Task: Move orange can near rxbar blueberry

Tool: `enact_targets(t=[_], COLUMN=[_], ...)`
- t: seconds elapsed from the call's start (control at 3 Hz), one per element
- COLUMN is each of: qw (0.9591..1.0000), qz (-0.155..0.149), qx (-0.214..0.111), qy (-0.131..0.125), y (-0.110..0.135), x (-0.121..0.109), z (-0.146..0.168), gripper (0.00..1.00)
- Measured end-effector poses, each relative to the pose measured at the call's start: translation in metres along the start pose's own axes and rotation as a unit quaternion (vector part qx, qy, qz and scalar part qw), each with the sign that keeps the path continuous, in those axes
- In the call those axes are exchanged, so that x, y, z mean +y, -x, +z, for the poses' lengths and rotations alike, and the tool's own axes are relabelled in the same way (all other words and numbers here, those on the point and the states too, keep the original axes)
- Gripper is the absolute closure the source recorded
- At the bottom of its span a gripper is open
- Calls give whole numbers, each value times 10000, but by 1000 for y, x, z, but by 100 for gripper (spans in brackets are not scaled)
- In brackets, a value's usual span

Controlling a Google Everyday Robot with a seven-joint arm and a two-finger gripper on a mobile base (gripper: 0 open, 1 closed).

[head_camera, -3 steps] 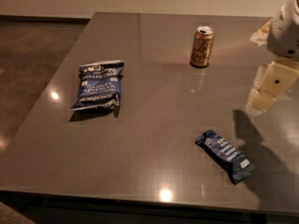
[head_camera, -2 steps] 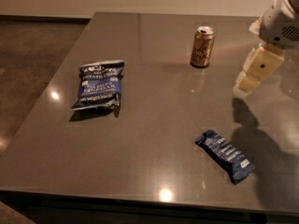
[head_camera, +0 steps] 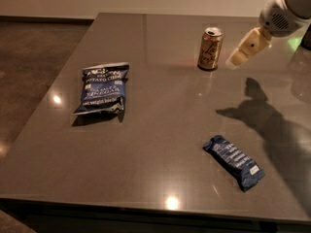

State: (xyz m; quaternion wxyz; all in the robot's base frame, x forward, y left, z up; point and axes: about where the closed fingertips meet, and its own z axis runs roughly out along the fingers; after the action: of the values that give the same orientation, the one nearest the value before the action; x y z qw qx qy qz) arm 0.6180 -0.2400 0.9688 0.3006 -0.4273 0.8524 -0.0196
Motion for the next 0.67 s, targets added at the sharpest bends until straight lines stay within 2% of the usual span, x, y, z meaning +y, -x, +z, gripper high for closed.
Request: enact_targets(t=[0.33,0.67], qw=[9993,9984], qz=[303,522], qx=[-123,-118], qy=[-161,-197], y=[9,21], x=[-24,-34], z=[26,55], gripper=[0,0])
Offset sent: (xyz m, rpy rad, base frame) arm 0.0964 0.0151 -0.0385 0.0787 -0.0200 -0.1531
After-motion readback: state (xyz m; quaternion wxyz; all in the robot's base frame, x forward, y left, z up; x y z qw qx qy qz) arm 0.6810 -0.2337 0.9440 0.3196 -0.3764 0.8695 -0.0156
